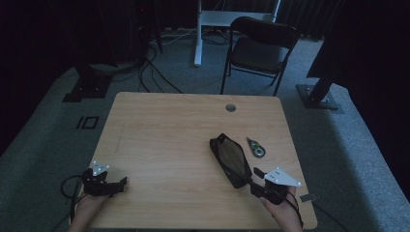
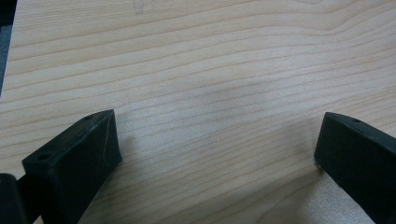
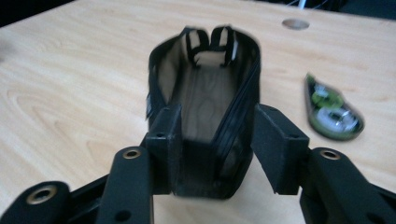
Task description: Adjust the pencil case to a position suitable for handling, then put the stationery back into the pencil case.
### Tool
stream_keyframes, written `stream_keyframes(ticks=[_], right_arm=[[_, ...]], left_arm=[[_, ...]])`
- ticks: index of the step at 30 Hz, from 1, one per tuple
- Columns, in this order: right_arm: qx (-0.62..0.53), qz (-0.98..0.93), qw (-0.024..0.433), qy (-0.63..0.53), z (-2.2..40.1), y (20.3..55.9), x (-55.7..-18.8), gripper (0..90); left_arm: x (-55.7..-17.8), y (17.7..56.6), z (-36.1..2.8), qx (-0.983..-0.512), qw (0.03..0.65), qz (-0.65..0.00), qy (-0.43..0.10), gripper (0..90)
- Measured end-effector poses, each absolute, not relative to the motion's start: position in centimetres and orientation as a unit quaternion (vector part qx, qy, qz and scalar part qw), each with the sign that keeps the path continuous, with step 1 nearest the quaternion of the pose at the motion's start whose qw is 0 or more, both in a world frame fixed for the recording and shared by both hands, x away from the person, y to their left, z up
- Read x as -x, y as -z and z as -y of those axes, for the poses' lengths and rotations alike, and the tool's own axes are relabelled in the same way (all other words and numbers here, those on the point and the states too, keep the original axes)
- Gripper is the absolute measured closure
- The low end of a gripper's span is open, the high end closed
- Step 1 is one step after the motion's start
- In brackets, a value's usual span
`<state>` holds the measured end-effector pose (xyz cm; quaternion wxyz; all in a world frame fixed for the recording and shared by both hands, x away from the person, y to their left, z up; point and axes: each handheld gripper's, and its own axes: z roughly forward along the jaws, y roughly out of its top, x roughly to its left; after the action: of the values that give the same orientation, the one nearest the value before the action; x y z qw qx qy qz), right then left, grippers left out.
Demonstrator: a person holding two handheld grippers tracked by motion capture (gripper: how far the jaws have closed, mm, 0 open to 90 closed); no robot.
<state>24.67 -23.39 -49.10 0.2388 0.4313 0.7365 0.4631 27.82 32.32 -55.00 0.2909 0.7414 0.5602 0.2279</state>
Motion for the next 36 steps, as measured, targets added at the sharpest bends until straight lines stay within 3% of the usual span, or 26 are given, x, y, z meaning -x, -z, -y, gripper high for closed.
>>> stream_keyframes(ticks=[15, 23, 36], right_arm=[[-0.444, -0.722, 0.265, -0.461, 25.3, 47.4, -28.5, 44.7], [-0.458, -0.72, 0.273, -0.445, 26.9, 48.2, -30.7, 39.2], [-0.473, -0.73, 0.249, -0.426, 28.0, 50.5, -33.8, 29.7]], left_arm=[[-27.8, 55.0, -32.3, -0.741, 0.291, -0.56, -0.228, 0.2], [-27.8, 55.0, -32.3, -0.741, 0.291, -0.56, -0.228, 0.2], [-27.8, 55.0, -32.3, -0.741, 0.292, -0.561, -0.228, 0.2]])
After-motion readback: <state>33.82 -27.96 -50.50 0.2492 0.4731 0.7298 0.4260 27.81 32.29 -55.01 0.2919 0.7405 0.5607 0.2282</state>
